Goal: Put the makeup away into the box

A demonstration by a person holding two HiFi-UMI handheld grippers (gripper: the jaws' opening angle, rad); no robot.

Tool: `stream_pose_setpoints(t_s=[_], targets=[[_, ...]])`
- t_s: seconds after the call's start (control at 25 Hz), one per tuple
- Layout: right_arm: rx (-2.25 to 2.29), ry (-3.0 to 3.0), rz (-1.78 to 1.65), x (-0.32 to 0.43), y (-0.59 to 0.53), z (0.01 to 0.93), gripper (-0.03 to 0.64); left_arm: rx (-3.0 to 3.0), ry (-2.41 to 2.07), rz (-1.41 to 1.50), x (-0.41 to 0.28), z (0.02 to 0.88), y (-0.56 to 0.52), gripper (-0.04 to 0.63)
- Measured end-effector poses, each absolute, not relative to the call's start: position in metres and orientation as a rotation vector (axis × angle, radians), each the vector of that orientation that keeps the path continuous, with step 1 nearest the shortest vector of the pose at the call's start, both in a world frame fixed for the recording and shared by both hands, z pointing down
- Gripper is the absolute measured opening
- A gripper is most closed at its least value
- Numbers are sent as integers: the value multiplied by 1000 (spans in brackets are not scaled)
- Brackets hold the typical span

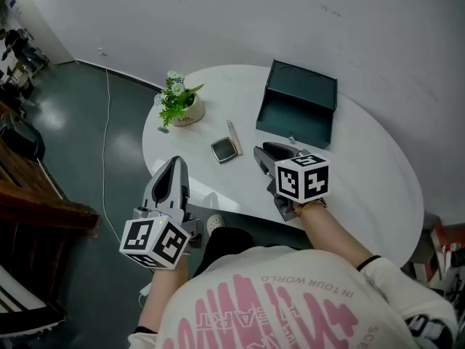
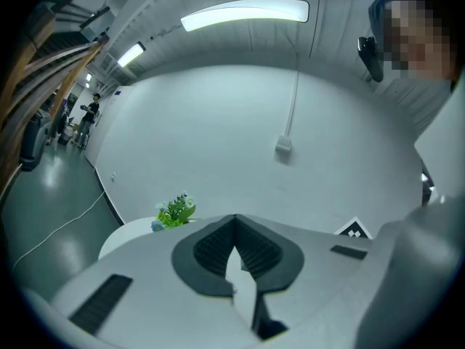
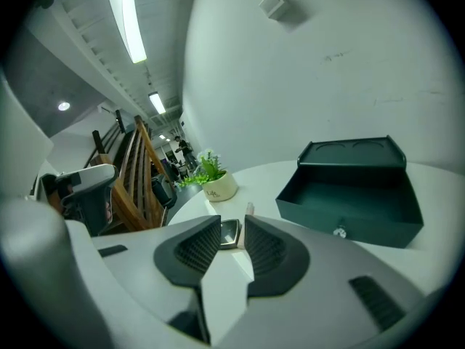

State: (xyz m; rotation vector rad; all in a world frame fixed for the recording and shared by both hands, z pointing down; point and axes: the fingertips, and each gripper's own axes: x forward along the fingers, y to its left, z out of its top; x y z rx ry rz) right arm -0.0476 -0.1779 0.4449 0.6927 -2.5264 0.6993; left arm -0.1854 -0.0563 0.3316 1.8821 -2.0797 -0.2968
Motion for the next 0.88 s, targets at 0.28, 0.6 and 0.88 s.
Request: stream_pose_setpoints(t_s=[0.28,0.6,0.88], targets=[[796,-2377,750,-95,-217,484,104,1979,-1919,-219,-233,350,-115,2],[839,-2200,739,-134,-247,522,117,2060,-1775,-200,-283,363,-161,2],[786,-2061,790,-146,-256,544,130,2116,-1681,-179,-305,367,-194,2]])
